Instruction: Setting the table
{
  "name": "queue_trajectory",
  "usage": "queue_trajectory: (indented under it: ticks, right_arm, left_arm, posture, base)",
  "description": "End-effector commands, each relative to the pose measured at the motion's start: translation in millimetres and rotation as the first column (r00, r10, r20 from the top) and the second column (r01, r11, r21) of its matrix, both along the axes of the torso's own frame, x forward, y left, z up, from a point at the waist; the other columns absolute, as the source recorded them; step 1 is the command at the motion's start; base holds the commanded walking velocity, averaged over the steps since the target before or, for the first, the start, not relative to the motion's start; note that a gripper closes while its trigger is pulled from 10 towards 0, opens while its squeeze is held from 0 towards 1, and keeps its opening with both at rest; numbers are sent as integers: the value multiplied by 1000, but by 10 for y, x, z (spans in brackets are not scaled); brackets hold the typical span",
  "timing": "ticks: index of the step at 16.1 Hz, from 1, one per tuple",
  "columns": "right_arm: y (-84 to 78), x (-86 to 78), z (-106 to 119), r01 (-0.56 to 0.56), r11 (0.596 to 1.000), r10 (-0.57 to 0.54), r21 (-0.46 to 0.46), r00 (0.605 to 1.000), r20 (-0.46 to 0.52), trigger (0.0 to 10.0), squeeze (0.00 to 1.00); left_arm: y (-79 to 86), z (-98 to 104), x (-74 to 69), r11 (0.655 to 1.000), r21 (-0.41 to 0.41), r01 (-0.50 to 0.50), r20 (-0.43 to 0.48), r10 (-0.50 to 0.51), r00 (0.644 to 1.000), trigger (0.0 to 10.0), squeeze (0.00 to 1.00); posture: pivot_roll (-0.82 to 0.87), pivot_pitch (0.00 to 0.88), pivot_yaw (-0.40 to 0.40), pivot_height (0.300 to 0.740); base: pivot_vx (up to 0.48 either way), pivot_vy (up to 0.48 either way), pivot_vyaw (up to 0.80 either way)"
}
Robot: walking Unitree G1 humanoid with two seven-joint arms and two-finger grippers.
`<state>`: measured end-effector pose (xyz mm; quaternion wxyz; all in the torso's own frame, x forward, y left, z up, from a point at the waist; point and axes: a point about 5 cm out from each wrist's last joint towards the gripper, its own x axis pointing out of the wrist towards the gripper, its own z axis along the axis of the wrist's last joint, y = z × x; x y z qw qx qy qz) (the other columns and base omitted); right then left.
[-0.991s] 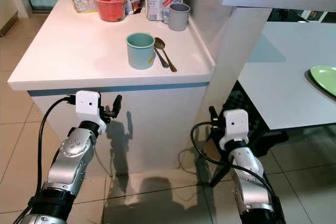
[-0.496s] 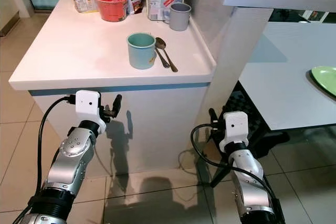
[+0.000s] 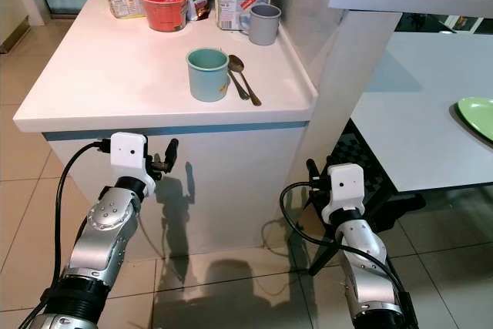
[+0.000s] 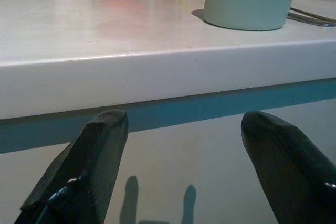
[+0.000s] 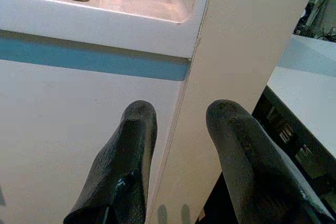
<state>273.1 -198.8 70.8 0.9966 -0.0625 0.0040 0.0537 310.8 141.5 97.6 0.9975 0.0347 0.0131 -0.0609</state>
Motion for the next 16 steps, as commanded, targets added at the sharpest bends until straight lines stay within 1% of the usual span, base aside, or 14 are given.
queue_trajectory:
  ticks: [1,4,10,16]
  right_arm:
    - [-47,24,54,8,1000,-8,-17,1000,16,10000,0]
    - [-53,43,71,11,1000,-11,-18,1000,19,10000,0]
    - [-23,73,77,10,1000,-10,-15,1000,21,10000,0]
    - [-33,76,82,13,1000,-13,-15,1000,23,10000,0]
  left_arm:
    - [-63,44,44,1000,10,6,18,-7,1000,10000,0]
    - [-77,58,62,1000,-5,9,20,-8,1000,10000,0]
    - [-75,71,78,1000,2,9,29,-9,1000,10000,0]
    - [-72,69,80,1000,-1,12,29,-12,1000,10000,0]
  posture:
    - [-16,0,-46,740]
    - [-16,0,-46,740]
    - [-13,0,-42,740]
    - [-15,0,-41,740]
  base:
    - [0,0,0]
    - [0,0,0]
    - [0,0,0]
    - [0,0,0]
